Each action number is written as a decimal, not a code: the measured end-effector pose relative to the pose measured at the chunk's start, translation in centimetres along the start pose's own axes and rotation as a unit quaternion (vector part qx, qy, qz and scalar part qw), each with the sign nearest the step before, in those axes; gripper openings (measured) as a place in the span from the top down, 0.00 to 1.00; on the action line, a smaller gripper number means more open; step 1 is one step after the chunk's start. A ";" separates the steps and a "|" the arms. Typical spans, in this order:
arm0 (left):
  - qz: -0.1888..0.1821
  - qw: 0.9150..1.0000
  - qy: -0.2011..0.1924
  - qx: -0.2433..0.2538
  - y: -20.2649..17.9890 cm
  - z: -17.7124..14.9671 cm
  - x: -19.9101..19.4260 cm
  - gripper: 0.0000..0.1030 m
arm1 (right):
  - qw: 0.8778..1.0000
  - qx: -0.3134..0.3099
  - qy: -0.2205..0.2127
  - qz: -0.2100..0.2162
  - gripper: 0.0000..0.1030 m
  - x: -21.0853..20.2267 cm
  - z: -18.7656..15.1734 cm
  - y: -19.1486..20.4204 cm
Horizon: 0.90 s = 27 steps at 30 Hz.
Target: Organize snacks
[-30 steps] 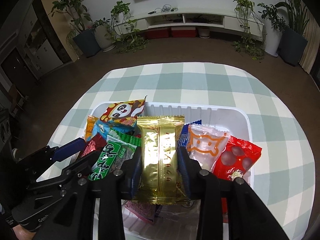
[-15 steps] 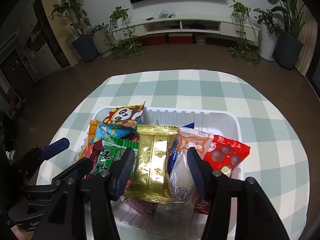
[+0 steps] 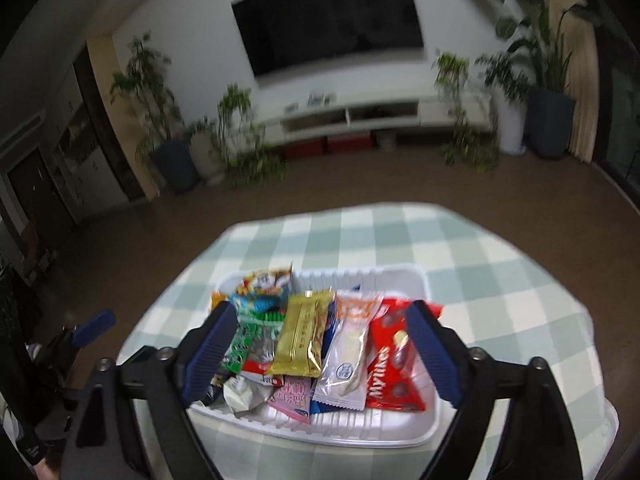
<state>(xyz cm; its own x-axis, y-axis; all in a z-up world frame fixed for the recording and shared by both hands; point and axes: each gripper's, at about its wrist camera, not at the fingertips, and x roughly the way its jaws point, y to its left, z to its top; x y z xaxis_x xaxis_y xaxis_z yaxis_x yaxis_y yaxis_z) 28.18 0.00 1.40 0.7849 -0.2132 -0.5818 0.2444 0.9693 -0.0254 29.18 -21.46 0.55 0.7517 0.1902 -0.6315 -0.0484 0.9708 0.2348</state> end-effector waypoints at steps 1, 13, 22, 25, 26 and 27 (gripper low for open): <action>0.009 1.000 -0.017 0.009 -0.4 0.0 -1.3 0.00 | 0.999 0.000 -0.032 -0.001 0.06 -1.7 -0.1 0.0; 0.176 0.977 -0.119 0.030 -7.7 -1.9 -18.1 0.00 | 0.948 -0.037 -0.311 -0.057 0.00 -22.4 -3.2 2.7; 0.119 0.991 -0.048 -0.028 -8.7 -6.5 -23.2 0.00 | 0.969 -0.001 -0.245 -0.026 0.00 -28.3 -7.0 2.5; 0.114 0.993 -0.028 -0.032 -9.3 -8.3 -24.0 0.00 | 0.982 -0.012 -0.183 -0.044 0.00 -27.6 -9.4 2.4; 0.107 0.993 -0.017 -0.038 -9.5 -9.1 -24.2 0.00 | 0.984 -0.013 -0.170 -0.052 0.00 -27.4 -10.1 2.5; 0.105 0.994 -0.011 -0.039 -9.4 -9.4 -24.2 0.00 | 0.986 -0.011 -0.159 -0.053 0.00 -27.2 -10.8 2.4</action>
<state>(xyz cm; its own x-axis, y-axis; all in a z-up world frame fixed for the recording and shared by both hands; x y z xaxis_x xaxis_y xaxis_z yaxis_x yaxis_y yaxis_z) 1.54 -2.81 8.04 0.8265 -0.0076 -0.5628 0.0297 0.9991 0.0301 1.53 -22.75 10.30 0.9212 0.0350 -0.3875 0.0303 0.9865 0.1612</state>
